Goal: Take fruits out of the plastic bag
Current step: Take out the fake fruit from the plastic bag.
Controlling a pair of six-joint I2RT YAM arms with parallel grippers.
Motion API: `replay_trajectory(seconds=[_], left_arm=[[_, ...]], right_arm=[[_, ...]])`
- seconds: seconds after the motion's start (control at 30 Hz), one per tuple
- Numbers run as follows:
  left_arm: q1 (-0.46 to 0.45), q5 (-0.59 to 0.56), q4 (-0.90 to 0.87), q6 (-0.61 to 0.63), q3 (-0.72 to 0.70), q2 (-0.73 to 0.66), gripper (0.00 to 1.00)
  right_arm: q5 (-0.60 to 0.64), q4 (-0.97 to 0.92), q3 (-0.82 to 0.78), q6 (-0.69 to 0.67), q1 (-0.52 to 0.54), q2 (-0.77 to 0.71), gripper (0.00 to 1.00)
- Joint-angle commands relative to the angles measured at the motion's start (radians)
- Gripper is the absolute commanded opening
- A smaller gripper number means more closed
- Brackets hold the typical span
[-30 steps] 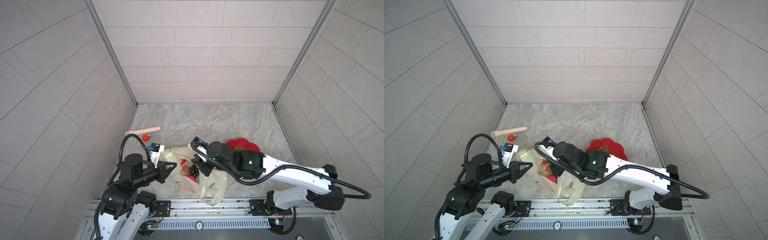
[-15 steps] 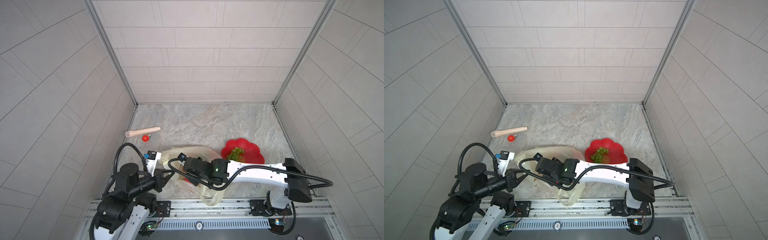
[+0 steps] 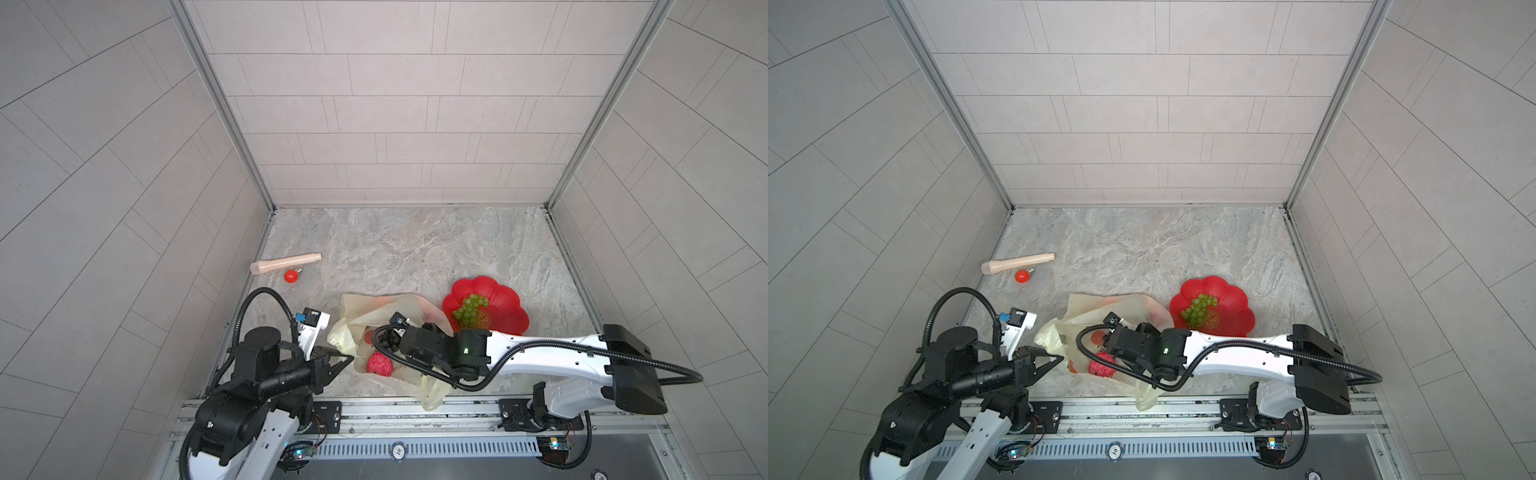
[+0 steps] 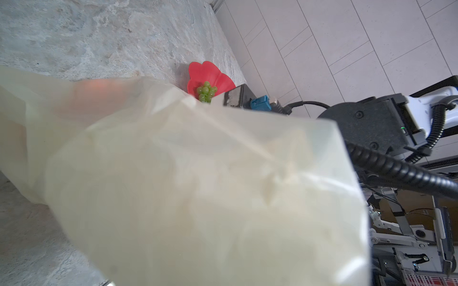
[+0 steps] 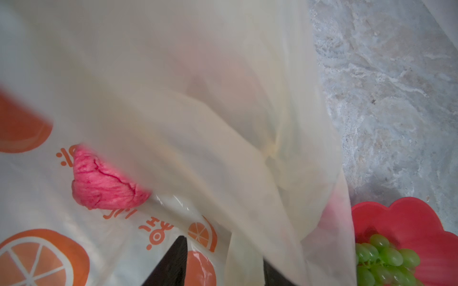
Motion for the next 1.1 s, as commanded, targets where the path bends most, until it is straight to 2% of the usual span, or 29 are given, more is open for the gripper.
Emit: replay_trajectory(seconds=[0.0,0.17,0.3,0.47,0.63,0.77,1.07], left_arm=[[-0.001,-0.022,-0.023,0.024,-0.017,-0.018,0.05],[-0.002,-0.008,-0.05,0.038,-0.029,-0.018,0.05],[-0.002,0.03,-0.066,0.049,-0.045,-0.034,0.06],[-0.002,0.046,-0.065,0.046,-0.059,-0.055,0.05],[-0.002,0.06,-0.065,0.04,-0.072,-0.072,0.05],[-0.002,0.088,-0.073,0.037,-0.087,-0.1,0.05],[-0.002,0.075,-0.07,0.057,-0.11,-0.132,0.05]], right_arm=[[-0.04,0.071,-0.046,-0.062,0.002,-0.028,0.52],[-0.094,0.082,-0.012,-0.263,0.012,-0.024,0.52],[-0.096,0.102,0.064,-0.42,0.009,0.038,0.51],[-0.138,0.099,0.216,-0.523,-0.002,0.215,0.49],[-0.141,0.131,0.263,-0.544,-0.005,0.306,0.48],[-0.133,0.185,0.212,-0.522,-0.01,0.286,0.49],[-0.199,0.328,-0.048,-0.524,0.001,0.136,0.47]])
